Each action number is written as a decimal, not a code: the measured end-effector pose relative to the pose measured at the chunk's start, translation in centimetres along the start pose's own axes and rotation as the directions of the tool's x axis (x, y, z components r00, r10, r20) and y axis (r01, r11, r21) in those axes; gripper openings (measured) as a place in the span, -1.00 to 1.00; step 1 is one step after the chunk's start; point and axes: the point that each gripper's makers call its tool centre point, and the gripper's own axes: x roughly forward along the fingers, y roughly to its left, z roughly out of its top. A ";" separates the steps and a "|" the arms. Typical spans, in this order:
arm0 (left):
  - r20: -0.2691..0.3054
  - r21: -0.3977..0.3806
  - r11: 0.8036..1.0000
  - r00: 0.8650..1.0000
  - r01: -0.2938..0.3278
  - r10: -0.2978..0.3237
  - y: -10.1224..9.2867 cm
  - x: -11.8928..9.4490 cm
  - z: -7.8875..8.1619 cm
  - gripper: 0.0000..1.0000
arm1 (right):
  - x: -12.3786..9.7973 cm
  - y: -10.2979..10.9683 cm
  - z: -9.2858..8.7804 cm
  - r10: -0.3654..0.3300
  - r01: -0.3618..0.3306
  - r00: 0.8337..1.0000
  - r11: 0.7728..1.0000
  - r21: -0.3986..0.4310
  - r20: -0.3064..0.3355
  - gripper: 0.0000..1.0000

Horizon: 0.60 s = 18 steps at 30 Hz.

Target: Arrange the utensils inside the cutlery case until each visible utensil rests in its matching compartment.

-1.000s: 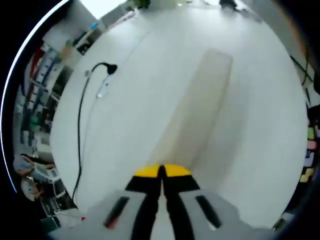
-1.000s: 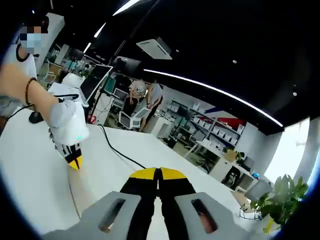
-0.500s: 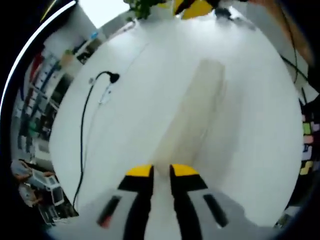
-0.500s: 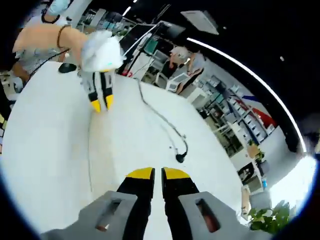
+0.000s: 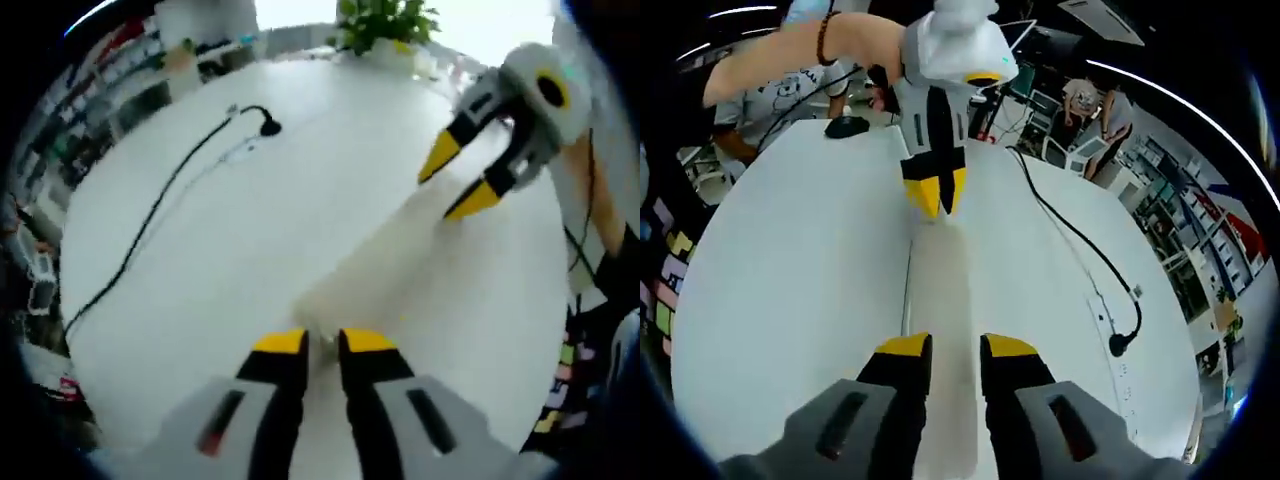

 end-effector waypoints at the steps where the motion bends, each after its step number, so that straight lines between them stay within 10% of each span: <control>1: 0.045 -0.037 0.999 0.999 0.028 -0.027 0.1 -0.1 0.2 -0.75 | 0.4 0.0 0.9 0.000 -0.001 0.999 1.000 0.020 0.054 -0.59; 5: 0.228 -0.113 0.993 0.973 0.046 -0.019 1.7 -1.0 1.3 -0.74 | 1.7 -0.1 4.5 0.000 -0.044 0.959 0.988 0.146 0.285 -0.73; 14: 0.484 -0.361 0.907 0.875 0.217 -0.017 3.0 0.4 -0.1 -0.68 | 5.2 0.1 5.6 -0.012 -0.023 0.964 0.992 0.127 0.264 -0.71; 18: 0.611 -0.362 0.888 0.792 0.284 -0.004 1.1 0.3 0.6 -0.65 | 5.9 -0.3 5.6 -0.030 -0.006 0.965 0.991 0.137 0.262 -0.71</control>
